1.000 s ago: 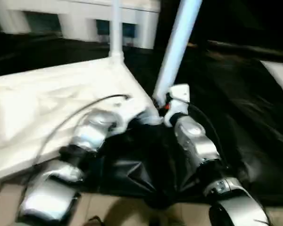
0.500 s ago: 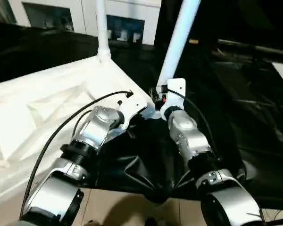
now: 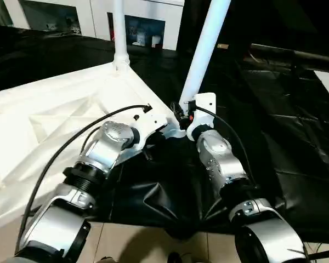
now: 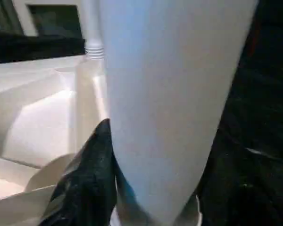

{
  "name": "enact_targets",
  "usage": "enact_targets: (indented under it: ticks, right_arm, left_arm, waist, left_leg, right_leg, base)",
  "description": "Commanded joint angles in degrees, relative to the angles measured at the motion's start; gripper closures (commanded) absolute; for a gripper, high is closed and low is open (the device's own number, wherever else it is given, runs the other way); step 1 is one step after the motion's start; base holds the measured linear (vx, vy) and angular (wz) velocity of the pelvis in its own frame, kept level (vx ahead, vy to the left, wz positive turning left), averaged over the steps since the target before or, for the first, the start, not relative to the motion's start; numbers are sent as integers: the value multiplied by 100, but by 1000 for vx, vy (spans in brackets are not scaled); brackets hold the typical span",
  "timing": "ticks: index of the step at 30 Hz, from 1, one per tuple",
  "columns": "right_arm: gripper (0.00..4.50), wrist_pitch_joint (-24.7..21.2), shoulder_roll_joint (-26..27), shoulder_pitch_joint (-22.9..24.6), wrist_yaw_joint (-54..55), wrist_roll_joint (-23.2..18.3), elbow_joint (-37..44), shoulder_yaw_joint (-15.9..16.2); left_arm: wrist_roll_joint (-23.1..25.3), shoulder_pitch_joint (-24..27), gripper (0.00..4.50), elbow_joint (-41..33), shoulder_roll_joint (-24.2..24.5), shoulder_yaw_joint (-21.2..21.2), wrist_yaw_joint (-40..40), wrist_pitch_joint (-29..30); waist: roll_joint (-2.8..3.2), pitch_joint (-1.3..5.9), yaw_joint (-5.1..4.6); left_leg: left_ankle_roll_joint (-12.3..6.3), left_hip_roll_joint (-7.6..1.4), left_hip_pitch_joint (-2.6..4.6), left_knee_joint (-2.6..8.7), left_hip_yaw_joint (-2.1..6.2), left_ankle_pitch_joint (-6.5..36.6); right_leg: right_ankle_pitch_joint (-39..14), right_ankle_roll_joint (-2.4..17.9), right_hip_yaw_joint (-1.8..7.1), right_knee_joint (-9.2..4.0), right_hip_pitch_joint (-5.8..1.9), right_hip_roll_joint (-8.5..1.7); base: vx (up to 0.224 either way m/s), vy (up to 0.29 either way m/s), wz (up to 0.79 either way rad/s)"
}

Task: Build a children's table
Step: Insert table leg to table base

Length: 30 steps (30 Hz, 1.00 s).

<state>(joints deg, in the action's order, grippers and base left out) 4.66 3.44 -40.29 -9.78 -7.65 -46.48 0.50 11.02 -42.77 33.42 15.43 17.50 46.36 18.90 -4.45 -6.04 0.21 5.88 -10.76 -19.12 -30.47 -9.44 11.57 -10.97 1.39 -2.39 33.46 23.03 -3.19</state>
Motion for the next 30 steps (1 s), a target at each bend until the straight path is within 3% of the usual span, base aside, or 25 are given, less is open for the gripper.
enact_targets:
  ticks: [1, 3, 5, 8, 9, 13, 14, 17, 19, 21, 24, 30]
  right_arm:
    - [185, -283, -63, 331, -331, -102, -206, 78]
    - [151, -302, -105, 358, -532, -123, -80, 98]
    - [138, -431, -215, 450, -990, -218, 243, 131]
    - [107, -715, -434, 635, -1636, -374, 757, 266]
    - [101, -950, -693, 804, -2081, -448, 1174, 410]
    - [101, -1322, -1294, 1156, -3068, -707, 2015, 680]
    - [101, -1391, -1572, 1296, -3501, -799, 2340, 817]
    - [101, -1422, -1998, 1484, -4186, -925, 2766, 1012]
    - [101, -1402, -2118, 1531, -4376, -938, 2860, 1060]
    - [101, -1361, -2234, 1570, -4615, -911, 2930, 1085]
    - [101, -1274, -2357, 1580, -4916, -805, 2970, 1151]
    - [101, -1043, -2387, 1466, -4980, -546, 2796, 1358]
  left_arm:
    - [128, 236, 450, 41, 127, 290, 228, -167]
    - [117, 265, 450, -40, 195, 340, 350, -219]
    - [123, 315, 450, -166, 341, 431, 547, -398]
    - [98, 375, 450, -294, 498, 479, 781, -547]
    - [4, 453, 450, -481, 627, 503, 1069, -728]
    - [-293, 624, 450, -806, 805, 491, 1637, -1196]
    - [-375, 673, 450, -842, 883, 481, 1806, -1472]
    - [-539, 743, 450, -917, 963, 411, 2019, -1648]
    - [-617, 765, 450, -947, 979, 381, 2098, -1734]
    - [-711, 792, 450, -1013, 1014, 352, 2188, -1783]
    - [-822, 836, 450, -1082, 1107, 333, 2373, -1889]
    - [-798, 845, 450, -964, 1212, 304, 2506, -2098]
  waist:
    - [188, 259, 20]
    - [131, 303, 5]
    - [189, 322, 11]
    - [207, 351, 7]
    - [205, 364, 26]
    - [179, 394, 32]
    - [174, 385, 47]
    - [168, 319, 89]
    - [187, 297, 98]
    - [196, 277, 104]
    - [196, 288, 140]
    - [180, 328, 159]
  left_leg:
    - [-222, -268, -53, 331, 8, 1095]
    - [-308, -250, -103, 282, -19, 591]
    - [-535, -221, -113, 235, -44, 54]
    - [-753, -240, -85, 206, -61, -69]
    - [-816, -236, -90, 195, -46, -228]
    - [-1137, -216, -96, 113, -72, -694]
    - [-1159, -230, -96, 112, -73, -672]
    - [-1109, -259, -96, 119, -83, -88]
    - [-874, -275, -82, 144, -84, 278]
    - [-685, -286, -62, 155, -95, 512]
    - [-598, -284, -73, 140, -122, 477]
    - [-677, -254, -85, 90, -159, 158]
  right_leg:
    - [-1254, 1152, 325, -430, -187, -467]
    - [-482, 1305, 309, -319, -273, -430]
    - [424, 1516, 305, -236, -323, -418]
    - [1004, 1632, 298, -186, -327, -404]
    - [1209, 1690, 284, -165, -369, -393]
    - [2091, 1882, 296, -57, -374, -371]
    - [2075, 1888, 290, -60, -363, -377]
    - [1139, 1819, 287, -132, -336, -401]
    - [238, 1719, 290, -193, -290, -432]
    - [-219, 1659, 295, -232, -258, -425]
    - [-194, 1577, 310, -200, -260, -420]
    - [290, 1567, 309, -127, -267, -398]
  base:
    - [0, 0, 0]
    - [0, 0, 0]
    - [0, 0, 0]
    - [0, 0, 0]
    - [0, 0, 0]
    - [0, 0, 0]
    - [0, 0, 0]
    - [0, 0, 0]
    - [0, 0, 0]
    - [0, 0, 0]
    - [0, 0, 0]
    - [0, 0, 0]
